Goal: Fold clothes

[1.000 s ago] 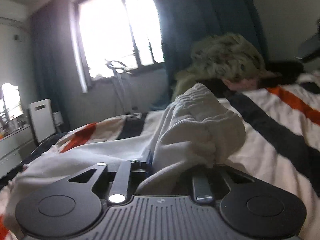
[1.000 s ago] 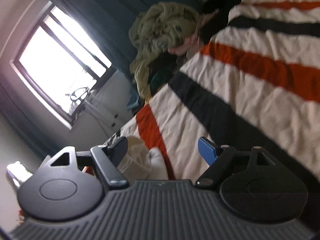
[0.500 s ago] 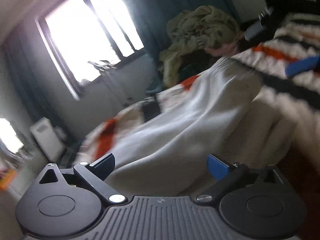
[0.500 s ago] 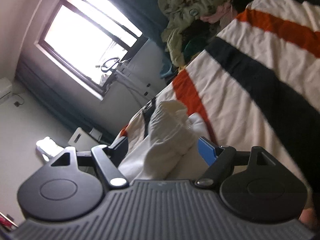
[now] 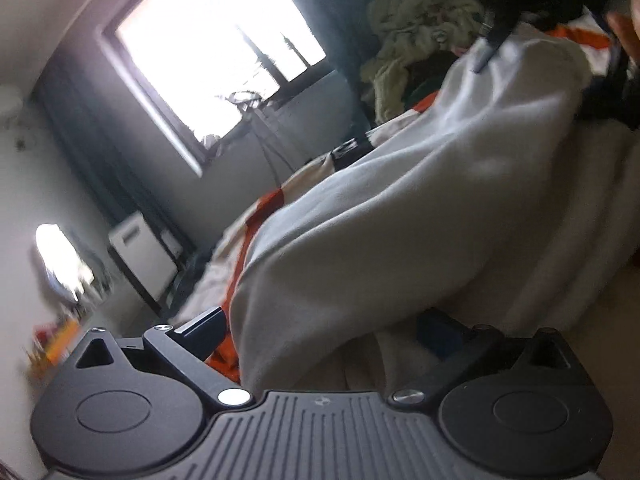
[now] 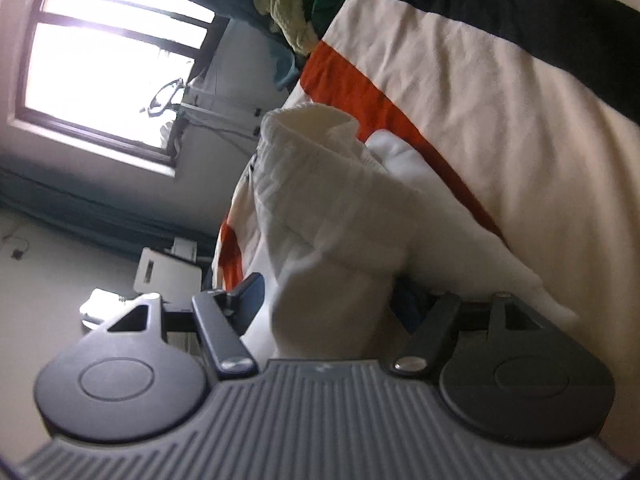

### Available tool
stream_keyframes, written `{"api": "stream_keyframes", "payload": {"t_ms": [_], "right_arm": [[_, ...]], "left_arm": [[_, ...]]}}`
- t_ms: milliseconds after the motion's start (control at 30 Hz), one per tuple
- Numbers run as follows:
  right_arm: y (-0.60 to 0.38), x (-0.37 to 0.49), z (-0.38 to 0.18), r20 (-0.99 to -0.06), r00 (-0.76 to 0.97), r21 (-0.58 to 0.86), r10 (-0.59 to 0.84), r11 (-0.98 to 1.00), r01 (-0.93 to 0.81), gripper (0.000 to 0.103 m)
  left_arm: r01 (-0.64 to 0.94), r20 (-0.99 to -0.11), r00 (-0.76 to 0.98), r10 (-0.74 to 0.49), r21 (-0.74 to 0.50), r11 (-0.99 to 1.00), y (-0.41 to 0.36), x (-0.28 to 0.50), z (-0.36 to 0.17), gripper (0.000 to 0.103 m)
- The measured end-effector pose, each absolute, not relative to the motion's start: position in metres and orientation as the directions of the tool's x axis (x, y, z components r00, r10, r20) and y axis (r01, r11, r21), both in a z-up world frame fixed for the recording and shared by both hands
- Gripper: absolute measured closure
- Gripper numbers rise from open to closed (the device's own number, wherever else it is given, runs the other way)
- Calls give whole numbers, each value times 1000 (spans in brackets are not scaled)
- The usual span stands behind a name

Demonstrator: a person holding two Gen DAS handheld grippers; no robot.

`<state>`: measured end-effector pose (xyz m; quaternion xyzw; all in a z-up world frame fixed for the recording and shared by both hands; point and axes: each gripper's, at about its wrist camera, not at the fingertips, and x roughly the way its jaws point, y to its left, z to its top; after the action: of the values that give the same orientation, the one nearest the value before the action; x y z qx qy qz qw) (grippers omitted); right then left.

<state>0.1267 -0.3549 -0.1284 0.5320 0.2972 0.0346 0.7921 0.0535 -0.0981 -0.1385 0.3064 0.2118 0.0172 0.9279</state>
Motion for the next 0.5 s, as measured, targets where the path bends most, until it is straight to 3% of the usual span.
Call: {"api": "stream_keyframes", "payload": {"t_ms": [33, 100, 167, 267, 367, 433, 500], "right_arm": [[-354, 129, -127, -434, 828, 858, 354, 444, 260, 40], [-354, 128, -122, -435, 842, 836, 320, 491, 245, 67], [-355, 124, -115, -421, 859, 818, 292, 532, 220, 74], [-358, 105, -97, -346, 900, 814, 264, 562, 148, 78], [-362, 82, -80, -285, 934, 796, 215, 596, 106, 78], [-368, 72, -80, -319, 933, 777, 165, 610, 158, 78], [-375, 72, -94, -420, 894, 754, 155, 607, 250, 75]], "left_arm": [[88, -398, 903, 163, 542, 836, -94, 57, -136, 0], [64, -427, 889, 164, 472, 879, -85, 65, -131, 0], [31, -449, 877, 173, 410, 911, -75, 70, -126, 0], [-9, -492, 855, 166, 306, 952, -57, 73, -119, 0], [-56, -478, 862, 170, 243, 968, -45, 64, -108, 0], [-77, -460, 871, 173, 219, 973, -39, 58, -102, 0], [-90, -463, 868, 178, 206, 974, -45, 60, -103, 0]]}}
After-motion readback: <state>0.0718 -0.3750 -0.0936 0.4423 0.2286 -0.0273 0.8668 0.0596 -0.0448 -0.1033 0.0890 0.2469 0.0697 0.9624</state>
